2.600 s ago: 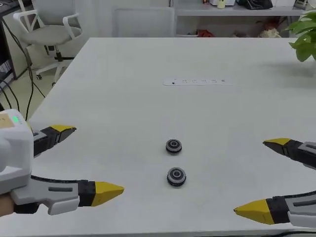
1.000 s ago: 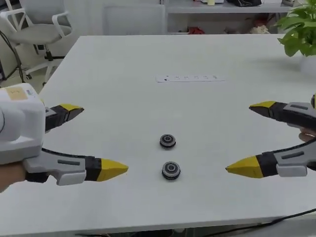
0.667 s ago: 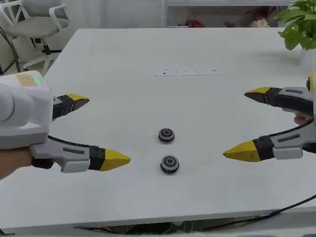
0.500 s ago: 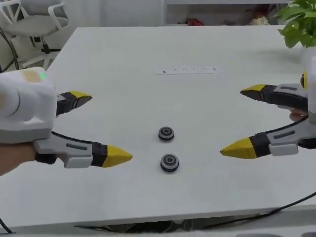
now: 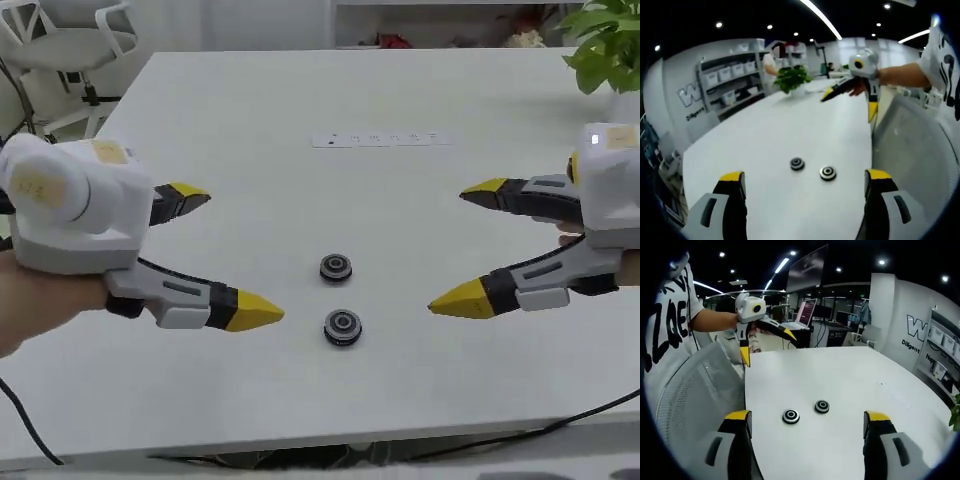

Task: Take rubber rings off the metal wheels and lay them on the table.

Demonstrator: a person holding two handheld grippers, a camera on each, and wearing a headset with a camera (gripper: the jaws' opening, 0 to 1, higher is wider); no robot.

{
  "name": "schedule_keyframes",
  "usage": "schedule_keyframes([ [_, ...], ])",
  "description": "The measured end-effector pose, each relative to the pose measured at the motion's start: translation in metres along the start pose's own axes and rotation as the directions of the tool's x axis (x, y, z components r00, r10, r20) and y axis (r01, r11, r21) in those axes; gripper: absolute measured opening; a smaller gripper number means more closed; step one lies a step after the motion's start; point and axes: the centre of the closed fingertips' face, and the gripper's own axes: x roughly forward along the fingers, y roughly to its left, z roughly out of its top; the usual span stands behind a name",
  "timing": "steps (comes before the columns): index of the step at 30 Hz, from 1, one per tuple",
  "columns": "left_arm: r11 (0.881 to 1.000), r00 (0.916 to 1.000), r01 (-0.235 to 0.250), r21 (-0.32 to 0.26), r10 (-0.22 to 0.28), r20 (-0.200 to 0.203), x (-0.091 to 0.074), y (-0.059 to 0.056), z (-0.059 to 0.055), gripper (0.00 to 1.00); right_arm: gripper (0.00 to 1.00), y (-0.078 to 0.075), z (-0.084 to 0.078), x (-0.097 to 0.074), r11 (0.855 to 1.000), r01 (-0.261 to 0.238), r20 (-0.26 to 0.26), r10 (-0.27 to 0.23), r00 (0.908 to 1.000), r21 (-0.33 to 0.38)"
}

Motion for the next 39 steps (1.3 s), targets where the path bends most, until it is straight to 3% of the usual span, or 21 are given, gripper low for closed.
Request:
schedule_keyframes([
  [7, 1.000, 0.9998, 0.021, 0.012, -0.021, -0.005, 0.010, -0.002, -0.002, 1.00, 0.84, 0.007, -0.009, 0.017, 0.999, -0.041, -0.019, 0.040, 0.9990, -0.013],
  [11, 1.000, 0.9996, 0.028, 0.013, -0.028, -0.005, 0.014, -0.002, -0.003, 1.00, 0.81, 0.009, -0.008, 0.026, 0.998, -0.055, -0.002, 0.055, 0.9985, -0.009],
  [21, 0.999, 0.9983, 0.051, -0.005, -0.051, -0.028, 0.024, -0.003, -0.016, 0.97, 0.78, 0.017, -0.020, 0.049, 0.994, -0.106, -0.016, 0.106, 0.9942, 0.012],
  [29, 0.998, 0.9972, 0.055, -0.020, -0.056, -0.049, 0.032, -0.001, -0.027, 0.96, 0.74, 0.021, -0.032, 0.059, 0.991, -0.132, -0.047, 0.133, 0.9900, 0.019],
  [39, 0.996, 0.9944, 0.088, -0.027, -0.090, -0.056, 0.046, -0.008, -0.032, 0.95, 0.72, 0.018, -0.044, 0.066, 0.988, -0.145, -0.066, 0.148, 0.9868, 0.046],
])
